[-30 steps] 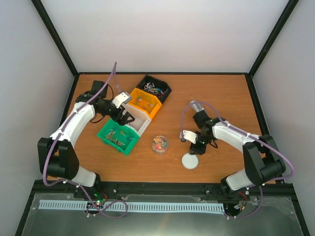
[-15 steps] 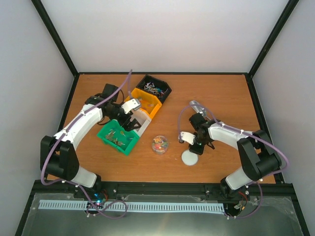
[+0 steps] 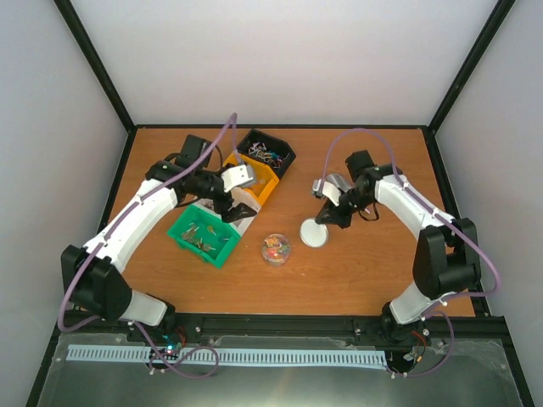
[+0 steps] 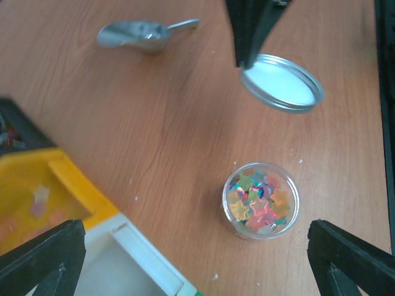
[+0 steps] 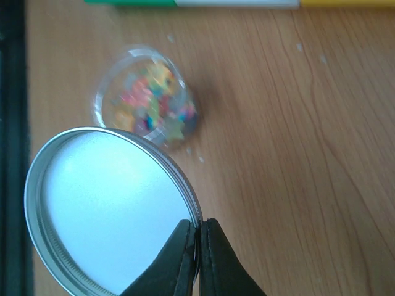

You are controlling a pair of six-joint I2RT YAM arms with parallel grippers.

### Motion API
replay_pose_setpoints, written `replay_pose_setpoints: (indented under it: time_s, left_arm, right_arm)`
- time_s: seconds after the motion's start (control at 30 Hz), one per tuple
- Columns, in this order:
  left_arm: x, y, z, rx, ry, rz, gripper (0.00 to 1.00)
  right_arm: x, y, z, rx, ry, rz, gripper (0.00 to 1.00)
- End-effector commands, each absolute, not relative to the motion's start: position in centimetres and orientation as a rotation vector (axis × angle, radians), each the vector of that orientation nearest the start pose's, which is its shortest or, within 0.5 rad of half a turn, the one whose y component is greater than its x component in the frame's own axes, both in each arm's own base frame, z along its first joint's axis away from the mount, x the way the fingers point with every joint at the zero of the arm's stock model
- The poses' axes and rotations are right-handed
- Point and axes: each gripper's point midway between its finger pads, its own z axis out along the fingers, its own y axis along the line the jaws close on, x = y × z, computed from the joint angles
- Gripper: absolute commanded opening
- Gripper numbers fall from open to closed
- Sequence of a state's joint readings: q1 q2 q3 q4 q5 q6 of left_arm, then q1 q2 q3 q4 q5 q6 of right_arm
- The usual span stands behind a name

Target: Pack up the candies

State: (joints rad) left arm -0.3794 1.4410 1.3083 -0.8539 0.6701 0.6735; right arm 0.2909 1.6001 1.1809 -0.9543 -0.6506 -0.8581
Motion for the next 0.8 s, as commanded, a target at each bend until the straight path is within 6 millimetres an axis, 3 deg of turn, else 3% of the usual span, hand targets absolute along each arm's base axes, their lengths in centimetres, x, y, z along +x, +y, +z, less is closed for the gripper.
replay_pose_setpoints:
  time_s: [0.0,0.23,0.5,0.57,0.63,0.77]
  left_arm:
    - [26.4,-24.6,24.9,1.733,1.609,-0.5,0.99]
    - [23.7,-26.6,24.7,1.997,1.43,-0.464,0.92]
    - [22.3,-28.5,26.3,2.128,1.063,-0.243,0.85]
    - [23.5,-29.3,26.8,2.052,1.123,-0.215,0.79]
    - [25.2,-29.7,26.8,1.999,1.289,-0.223,0.8]
    - [26.0,-29.8,23.8,2.022,1.58,-0.328,0.87]
  right_arm:
    - [25.1,21.3,16.4,-1.484,2.056,1.178,0.03]
    - [24.6,22.5,19.2,-1.449,1.958,1.375,0.03]
    - [24.7,23.2,19.7,-1.393,1.944,1.499,0.03]
    - [24.8,23.2,19.7,-1.386,1.943,1.504,0.03]
    - [25.0,23.2,19.8,-1.375,1.939,1.509,0.03]
    - [26.1,23.4,19.3,-1.346,1.951,1.513,0.03]
